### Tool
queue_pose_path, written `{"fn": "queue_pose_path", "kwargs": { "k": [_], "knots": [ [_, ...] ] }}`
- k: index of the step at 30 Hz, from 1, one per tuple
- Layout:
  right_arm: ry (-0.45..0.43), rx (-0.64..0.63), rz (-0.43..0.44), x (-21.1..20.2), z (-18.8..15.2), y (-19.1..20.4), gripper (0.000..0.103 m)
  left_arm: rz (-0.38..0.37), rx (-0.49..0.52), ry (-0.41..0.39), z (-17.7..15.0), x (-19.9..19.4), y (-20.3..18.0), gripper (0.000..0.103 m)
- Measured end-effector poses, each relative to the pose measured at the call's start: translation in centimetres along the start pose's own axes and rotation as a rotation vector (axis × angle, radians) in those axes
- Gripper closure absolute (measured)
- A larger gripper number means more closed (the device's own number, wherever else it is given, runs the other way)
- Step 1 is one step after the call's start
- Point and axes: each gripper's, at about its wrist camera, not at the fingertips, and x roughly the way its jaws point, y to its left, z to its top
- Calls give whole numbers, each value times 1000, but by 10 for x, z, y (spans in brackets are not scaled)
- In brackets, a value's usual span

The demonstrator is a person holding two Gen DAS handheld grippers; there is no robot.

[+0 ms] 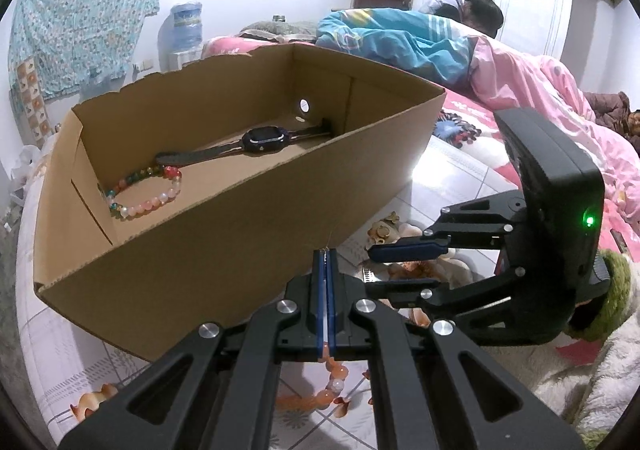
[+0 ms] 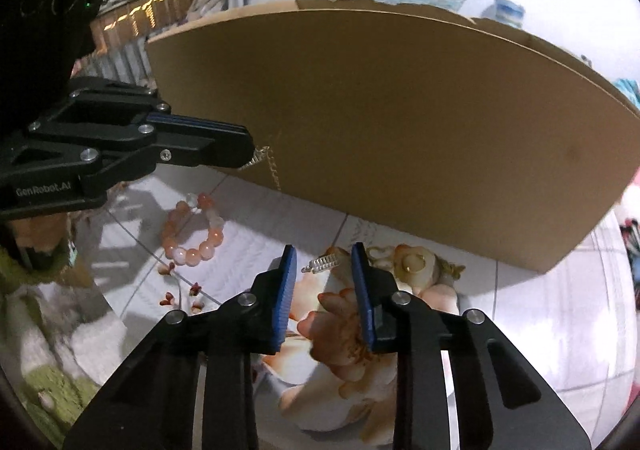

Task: Organize jewelry

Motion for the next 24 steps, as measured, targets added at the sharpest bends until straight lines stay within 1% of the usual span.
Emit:
{"fn": "queue_pose_path", "kwargs": {
  "k": [2, 3, 4, 5, 9, 15, 19, 24],
  "knots": [
    [12, -15, 9, 2, 3, 0, 88, -2, -2, -1, -2, 0, 1, 102],
    [20, -20, 22, 3, 5, 0, 97, -4, -3, -1, -2, 0, 1, 102],
    [23, -21, 25, 4, 8, 0, 98, -5, -3, -1, -3, -1, 2, 102],
    [25, -22, 24, 7, 14, -1, 98, -5, -4, -2, -3, -1, 2, 102],
    [22, -9, 24, 8, 17, -4, 99, -7, -5, -3, -4, -1, 2, 102],
    [16, 21, 30, -2, 9, -8, 103, -13, -4, -3, -5, -4, 3, 102],
    [15, 36, 25, -10, 1, -8, 103, -19, -4, -12, -4, -7, 1, 102],
    [-6, 64, 18, -19, 1, -9, 103, -18, 4, -26, -3, -15, -3, 102]
  ]
}}
